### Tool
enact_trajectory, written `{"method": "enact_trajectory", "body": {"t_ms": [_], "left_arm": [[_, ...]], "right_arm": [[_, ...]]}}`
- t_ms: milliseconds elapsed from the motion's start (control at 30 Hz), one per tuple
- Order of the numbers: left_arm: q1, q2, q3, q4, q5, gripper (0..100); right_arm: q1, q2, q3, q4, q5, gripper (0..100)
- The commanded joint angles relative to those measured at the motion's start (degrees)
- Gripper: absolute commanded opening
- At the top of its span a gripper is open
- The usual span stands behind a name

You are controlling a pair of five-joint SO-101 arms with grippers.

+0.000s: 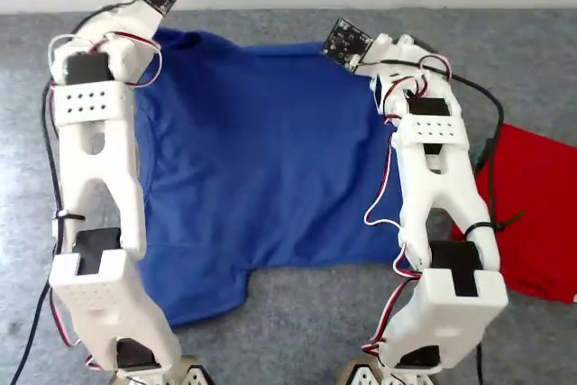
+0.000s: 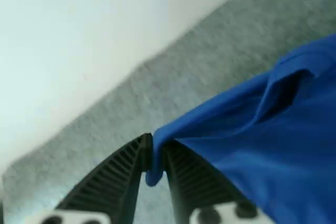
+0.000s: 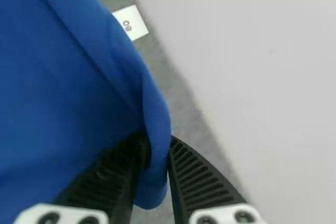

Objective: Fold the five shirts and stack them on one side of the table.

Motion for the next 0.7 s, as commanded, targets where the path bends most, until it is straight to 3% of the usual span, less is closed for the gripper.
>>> {"method": "enact_trajectory", "body": {"t_ms": [0,67,233,400,667], "left_arm": [[0.4,-0.7,-7.3,16.2,-3.9,1],[0.5,-0.7,-8.1,22.7,-7.4,1],[0.1,-0.8,-8.3,35.2,-8.0,1],[-2.5,-5.9,-1.1,35.3,-7.1,1],[-1.2,-25.1,31.8,35.2,-7.3,1]], "right_arm": [[0.1,-5.5,-0.3,7.7,-0.3,0.9],[0.2,-6.3,-0.3,11.8,-2.6,0.9],[0.6,-9.1,-0.3,25.5,-6.2,0.9],[0.6,-12.9,-0.3,40.2,-8.1,0.9],[0.9,-15.3,-0.2,56.2,-8.1,0.9]]}}
